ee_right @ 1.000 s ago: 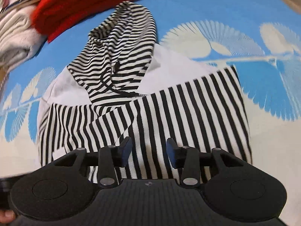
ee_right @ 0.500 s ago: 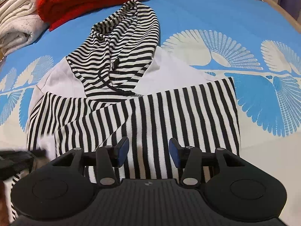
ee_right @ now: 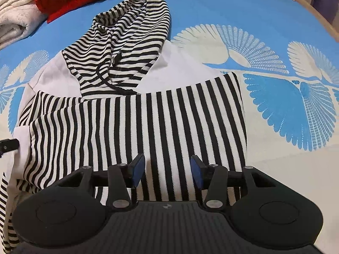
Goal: Fold small clothes
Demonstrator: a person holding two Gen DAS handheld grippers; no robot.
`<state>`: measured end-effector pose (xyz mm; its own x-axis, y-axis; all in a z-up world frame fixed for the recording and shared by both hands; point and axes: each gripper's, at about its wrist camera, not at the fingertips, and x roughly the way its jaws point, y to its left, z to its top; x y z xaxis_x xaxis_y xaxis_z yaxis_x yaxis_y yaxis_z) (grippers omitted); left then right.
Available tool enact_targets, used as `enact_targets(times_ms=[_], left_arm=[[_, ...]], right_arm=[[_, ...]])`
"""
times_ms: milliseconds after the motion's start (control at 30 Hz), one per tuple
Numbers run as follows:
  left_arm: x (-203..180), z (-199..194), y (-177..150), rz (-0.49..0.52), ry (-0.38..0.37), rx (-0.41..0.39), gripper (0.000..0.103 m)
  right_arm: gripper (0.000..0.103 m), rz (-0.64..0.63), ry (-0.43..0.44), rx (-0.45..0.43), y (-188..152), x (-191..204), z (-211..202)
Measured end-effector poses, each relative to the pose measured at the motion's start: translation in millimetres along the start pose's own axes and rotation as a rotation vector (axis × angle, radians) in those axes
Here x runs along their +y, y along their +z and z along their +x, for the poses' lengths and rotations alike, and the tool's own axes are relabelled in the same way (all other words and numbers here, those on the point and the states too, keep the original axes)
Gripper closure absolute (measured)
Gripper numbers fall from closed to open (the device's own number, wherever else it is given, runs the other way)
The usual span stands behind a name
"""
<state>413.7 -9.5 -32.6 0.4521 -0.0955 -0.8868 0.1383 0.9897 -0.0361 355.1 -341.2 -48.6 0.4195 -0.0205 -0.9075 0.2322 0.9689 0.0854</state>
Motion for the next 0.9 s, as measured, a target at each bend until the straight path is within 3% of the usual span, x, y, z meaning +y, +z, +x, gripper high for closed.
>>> enact_targets(times_ms=[100, 233, 300, 367, 400, 533, 600, 733, 900], left_arm=[[4.4, 24.9, -10.7, -0.031, 0.0, 0.124, 0.075], [4.2, 13.0, -7.0, -0.04, -0.008, 0.087, 0.072], [5.3, 7.2, -4.6, -0.046, -0.032, 0.049, 0.064], [5.0, 20.8, -8.5, -0.032, -0.006, 0.108, 0.062], [5.7, 28.3, -12.8, -0.033, 0.003, 0.141, 0.062], [-1.2, 12.0, -5.8, -0.013, 0.005, 0.088, 0.058], [-2.6, 3.1, -2.2, -0.015, 0.008, 0.051, 0.053], [-3.7, -13.0, 4.5, -0.024, 0.027, -0.027, 0.052], [-2.9, -32.3, 10.9, -0.037, 0.04, -0.125, 0.052]], right_arm=[[0.051, -0.007, -0.014, 0.023, -2.6, -2.0, 6.3], [0.05, 0.002, -0.069, 0.083, -9.8, -12.3, 24.2], [0.05, 0.008, -0.082, 0.078, -10.5, -16.8, 23.4], [0.048, -0.026, -0.106, 0.067, -12.7, -19.2, 24.7], [0.04, -0.028, -0.113, 0.07, -14.8, -21.9, 27.3], [0.04, 0.022, -0.102, 0.066, -14.6, -29.7, 22.6], [0.042, 0.019, -0.098, 0.018, -9.5, -27.6, 9.7], [0.042, -0.028, -0.088, -0.08, 2.1, -24.6, -19.2], [0.042, -0.083, -0.142, -0.132, 12.2, -33.7, -36.0]])
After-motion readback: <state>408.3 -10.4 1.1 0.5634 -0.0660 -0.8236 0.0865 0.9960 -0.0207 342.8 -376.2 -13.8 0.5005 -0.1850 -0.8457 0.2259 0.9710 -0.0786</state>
